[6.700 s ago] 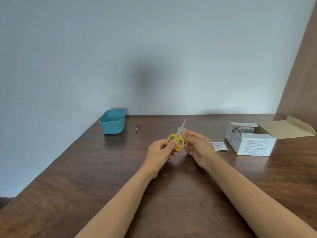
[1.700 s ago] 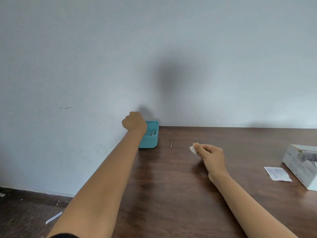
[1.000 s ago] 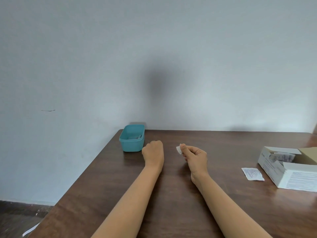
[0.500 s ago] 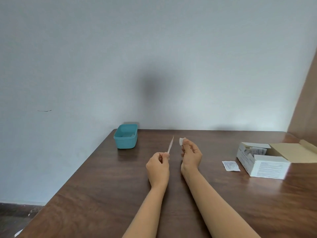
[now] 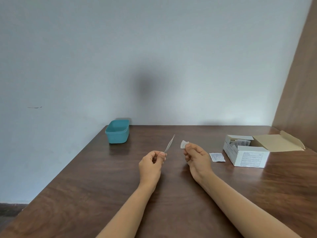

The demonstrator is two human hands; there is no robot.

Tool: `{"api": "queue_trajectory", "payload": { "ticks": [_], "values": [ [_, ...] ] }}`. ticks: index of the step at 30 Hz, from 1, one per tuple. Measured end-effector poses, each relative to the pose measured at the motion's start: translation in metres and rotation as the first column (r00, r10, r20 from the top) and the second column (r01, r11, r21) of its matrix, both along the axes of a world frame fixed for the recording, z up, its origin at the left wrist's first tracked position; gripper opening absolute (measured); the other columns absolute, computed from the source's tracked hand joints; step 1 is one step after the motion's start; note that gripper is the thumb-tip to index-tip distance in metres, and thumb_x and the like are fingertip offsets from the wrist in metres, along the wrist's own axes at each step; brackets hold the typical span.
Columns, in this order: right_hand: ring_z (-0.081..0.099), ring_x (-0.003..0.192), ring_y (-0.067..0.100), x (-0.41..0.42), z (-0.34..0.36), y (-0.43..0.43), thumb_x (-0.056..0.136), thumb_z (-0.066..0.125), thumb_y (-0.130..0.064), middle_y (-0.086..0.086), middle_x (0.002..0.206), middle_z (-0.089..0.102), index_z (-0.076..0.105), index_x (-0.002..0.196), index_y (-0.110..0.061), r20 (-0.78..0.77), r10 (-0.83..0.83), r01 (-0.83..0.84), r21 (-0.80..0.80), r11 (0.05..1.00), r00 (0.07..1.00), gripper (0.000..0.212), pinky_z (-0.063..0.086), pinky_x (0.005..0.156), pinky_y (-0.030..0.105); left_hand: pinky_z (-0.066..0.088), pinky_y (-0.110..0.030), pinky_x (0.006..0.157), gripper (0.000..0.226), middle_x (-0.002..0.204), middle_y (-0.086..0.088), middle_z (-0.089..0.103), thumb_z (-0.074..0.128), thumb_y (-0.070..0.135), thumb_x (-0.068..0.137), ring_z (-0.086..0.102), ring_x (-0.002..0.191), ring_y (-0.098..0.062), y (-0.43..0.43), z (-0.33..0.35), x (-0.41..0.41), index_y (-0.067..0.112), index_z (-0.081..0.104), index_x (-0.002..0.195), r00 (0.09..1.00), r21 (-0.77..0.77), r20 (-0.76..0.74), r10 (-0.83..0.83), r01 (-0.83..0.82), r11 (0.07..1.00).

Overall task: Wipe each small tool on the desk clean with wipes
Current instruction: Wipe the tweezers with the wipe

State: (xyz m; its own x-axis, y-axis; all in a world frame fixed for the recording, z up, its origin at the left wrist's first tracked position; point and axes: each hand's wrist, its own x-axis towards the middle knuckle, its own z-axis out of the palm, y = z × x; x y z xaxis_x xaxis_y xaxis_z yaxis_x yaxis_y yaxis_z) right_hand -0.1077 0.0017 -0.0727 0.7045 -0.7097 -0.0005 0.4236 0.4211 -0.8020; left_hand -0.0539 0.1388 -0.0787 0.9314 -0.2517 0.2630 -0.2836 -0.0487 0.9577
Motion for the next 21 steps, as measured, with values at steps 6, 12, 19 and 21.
{"api": "queue_trajectory", "payload": {
  "ticks": [6,12,19,21],
  "values": [
    [0.055,0.06,0.008,-0.0027,0.0021,-0.0055,0.085,0.064,0.001,0.001,0.063,0.062,0.067,0.077,-0.008,-0.016,-0.026,0.027,0.057,0.998,1.0,0.013,0.045,0.05,0.013,0.043,-0.006,0.06,0.017,0.075,0.001,0.07,0.062,0.024,0.093,0.055,0.06,0.007,-0.006,0.0006,0.003,0.015,0.074,0.084,0.999,0.059,0.035,-0.017,0.015,0.998],
    [0.055,0.06,0.007,-0.0022,0.0018,-0.0042,0.085,0.064,0.001,0.001,0.064,0.062,0.068,0.08,-0.008,-0.019,-0.031,0.031,0.036,0.999,0.999,0.011,0.045,0.05,0.012,0.043,-0.009,0.058,0.015,0.075,0.0,0.071,0.065,0.027,0.09,0.056,0.064,-0.003,-0.007,-0.0008,0.0031,0.017,0.075,0.084,0.997,0.12,0.07,-0.028,0.019,0.993],
    [0.055,0.062,0.008,-0.0046,0.0031,-0.0031,0.086,0.063,0.0,0.004,0.071,0.062,0.068,0.084,-0.006,-0.019,-0.013,0.013,0.03,0.999,1.0,0.008,0.046,0.052,0.012,0.042,-0.008,0.057,0.013,0.066,0.008,0.067,0.067,0.026,0.089,0.053,0.059,0.001,-0.0075,-0.001,0.0027,0.019,0.075,0.082,0.99,0.171,0.128,-0.053,0.031,0.985],
    [0.056,0.063,0.008,-0.0053,0.0035,-0.0028,0.086,0.063,0.0,0.004,0.071,0.063,0.068,0.083,-0.006,-0.019,-0.005,0.006,0.03,1.0,1.0,0.009,0.046,0.052,0.012,0.039,-0.006,0.056,0.013,0.063,0.011,0.064,0.067,0.025,0.088,0.051,0.056,0.005,-0.0074,-0.0005,0.002,0.018,0.075,0.081,0.987,0.184,0.148,-0.059,0.031,0.982]
  ]
}}
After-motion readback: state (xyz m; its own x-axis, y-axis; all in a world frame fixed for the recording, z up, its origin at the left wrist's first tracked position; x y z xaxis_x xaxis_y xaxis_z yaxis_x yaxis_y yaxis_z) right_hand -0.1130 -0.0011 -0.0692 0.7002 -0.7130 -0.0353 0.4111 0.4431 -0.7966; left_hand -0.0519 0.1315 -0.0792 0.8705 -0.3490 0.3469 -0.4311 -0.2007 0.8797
